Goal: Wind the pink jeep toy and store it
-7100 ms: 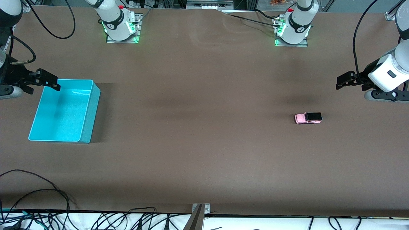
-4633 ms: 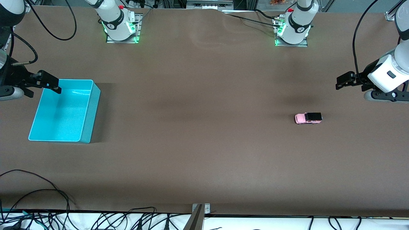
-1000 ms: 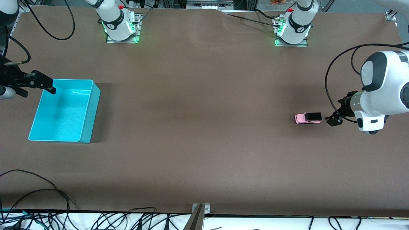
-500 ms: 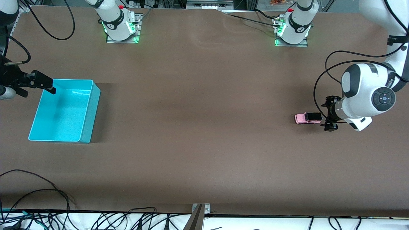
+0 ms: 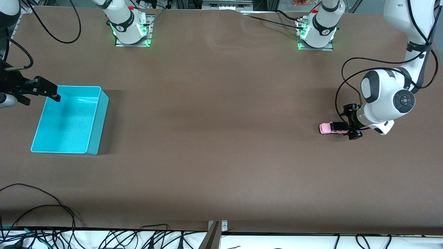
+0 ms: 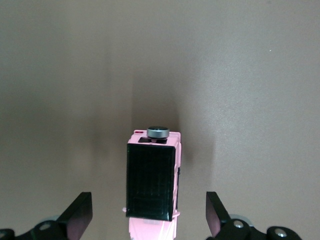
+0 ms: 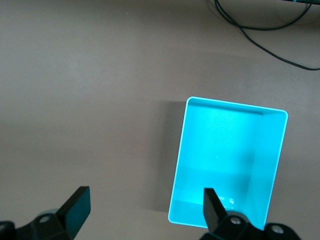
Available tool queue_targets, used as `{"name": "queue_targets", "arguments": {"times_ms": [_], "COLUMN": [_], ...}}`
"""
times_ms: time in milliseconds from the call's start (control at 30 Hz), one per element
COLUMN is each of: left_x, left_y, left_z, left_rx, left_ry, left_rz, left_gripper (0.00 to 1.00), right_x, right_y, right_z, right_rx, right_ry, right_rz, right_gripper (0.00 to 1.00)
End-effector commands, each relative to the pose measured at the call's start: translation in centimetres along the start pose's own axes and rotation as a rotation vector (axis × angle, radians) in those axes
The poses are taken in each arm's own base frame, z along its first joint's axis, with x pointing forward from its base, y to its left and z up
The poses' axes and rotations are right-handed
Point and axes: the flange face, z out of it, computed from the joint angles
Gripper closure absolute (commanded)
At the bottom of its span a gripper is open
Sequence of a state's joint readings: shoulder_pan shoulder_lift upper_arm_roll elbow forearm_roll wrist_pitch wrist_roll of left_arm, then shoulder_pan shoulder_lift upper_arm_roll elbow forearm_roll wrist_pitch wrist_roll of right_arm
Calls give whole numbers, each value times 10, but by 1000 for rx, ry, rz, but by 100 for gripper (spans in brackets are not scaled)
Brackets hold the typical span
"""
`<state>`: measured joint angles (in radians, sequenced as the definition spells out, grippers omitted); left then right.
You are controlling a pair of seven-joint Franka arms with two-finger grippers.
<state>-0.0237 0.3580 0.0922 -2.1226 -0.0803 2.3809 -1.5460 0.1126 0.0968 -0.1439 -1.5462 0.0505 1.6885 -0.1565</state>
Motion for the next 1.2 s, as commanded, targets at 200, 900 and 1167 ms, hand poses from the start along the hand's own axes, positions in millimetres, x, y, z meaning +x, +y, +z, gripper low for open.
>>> {"name": "queue_targets", "arguments": {"times_ms": [200, 900, 1167], "left_x": [-5, -13, -62], "left_y": [4, 7, 2], "left_z": [27, 18, -9], "left_rx": [-6, -27, -43], "left_ry": [-1, -2, -5], "left_rz": [9, 20, 76], "left_gripper": [0, 84, 84], "right_x": [1, 1, 1], "right_y": [-1, -1, -1], "right_z": [-5, -5, -5], "right_rx": [-4, -4, -4], "right_ry": [7, 7, 7], "right_rz": [-14, -14, -14], "right_gripper": [0, 0, 0]}}
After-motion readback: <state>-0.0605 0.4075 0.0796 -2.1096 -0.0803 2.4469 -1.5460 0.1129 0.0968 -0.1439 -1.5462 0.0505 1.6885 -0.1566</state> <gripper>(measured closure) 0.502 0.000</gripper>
